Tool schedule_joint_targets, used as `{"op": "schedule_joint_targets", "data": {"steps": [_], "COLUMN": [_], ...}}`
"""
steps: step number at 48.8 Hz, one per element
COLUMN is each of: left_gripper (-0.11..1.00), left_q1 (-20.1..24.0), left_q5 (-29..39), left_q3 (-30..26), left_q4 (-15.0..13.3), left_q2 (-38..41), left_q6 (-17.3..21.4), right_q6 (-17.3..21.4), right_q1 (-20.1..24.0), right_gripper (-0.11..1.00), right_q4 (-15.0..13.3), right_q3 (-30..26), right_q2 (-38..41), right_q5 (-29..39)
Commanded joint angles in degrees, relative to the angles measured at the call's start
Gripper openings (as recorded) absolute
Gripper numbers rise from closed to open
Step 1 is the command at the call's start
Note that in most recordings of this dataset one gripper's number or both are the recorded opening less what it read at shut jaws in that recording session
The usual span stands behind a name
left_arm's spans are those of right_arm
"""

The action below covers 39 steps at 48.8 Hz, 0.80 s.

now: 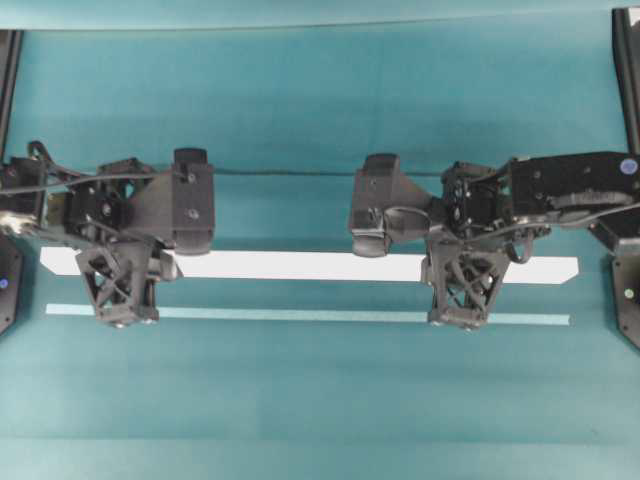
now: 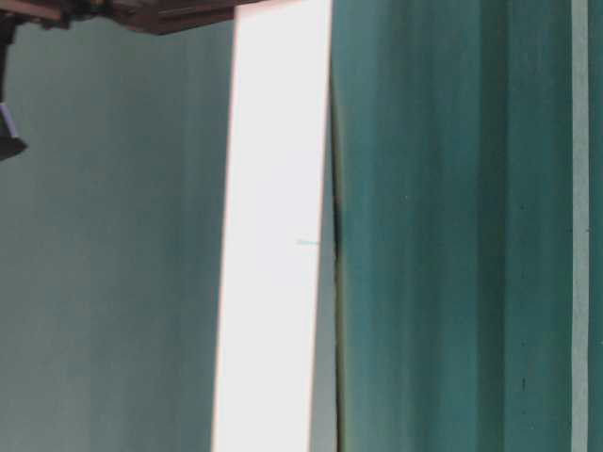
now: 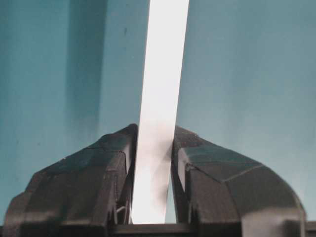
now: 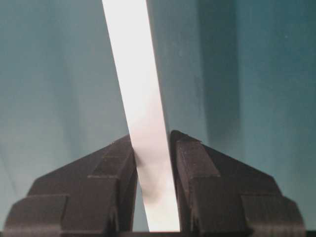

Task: Lift a wooden board with both hands.
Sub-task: 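Lift the white board upward with both grippers together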

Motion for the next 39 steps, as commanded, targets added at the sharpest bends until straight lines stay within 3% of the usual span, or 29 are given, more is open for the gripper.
{"op": "schedule_joint_targets", "data": {"steps": [1,26,39], "left_gripper": [0.18,0.18,0.18], "left_q1": [0.26,1.67,1.76], "left_q5": [1.85,10.90,15.56], "left_q3": [-3.43,-13.01,-17.40], "left_q4": [0.18,0.18,0.18], "left_q2": [-1.23,-2.46,-2.90], "left_q6": [-0.26,-0.26,-0.26], "right_q6": [0.26,0.53,0.53], "right_q1": [-0.26,-1.41,-1.49], "right_gripper": [0.22,0.22,0.22], "right_q4": [0.09,0.09,0.00], "right_q3": [-2.64,-13.62,-22.24], "right_q2": [-0.44,-1.41,-0.88], "right_q5": [2.11,14.50,22.24]}}
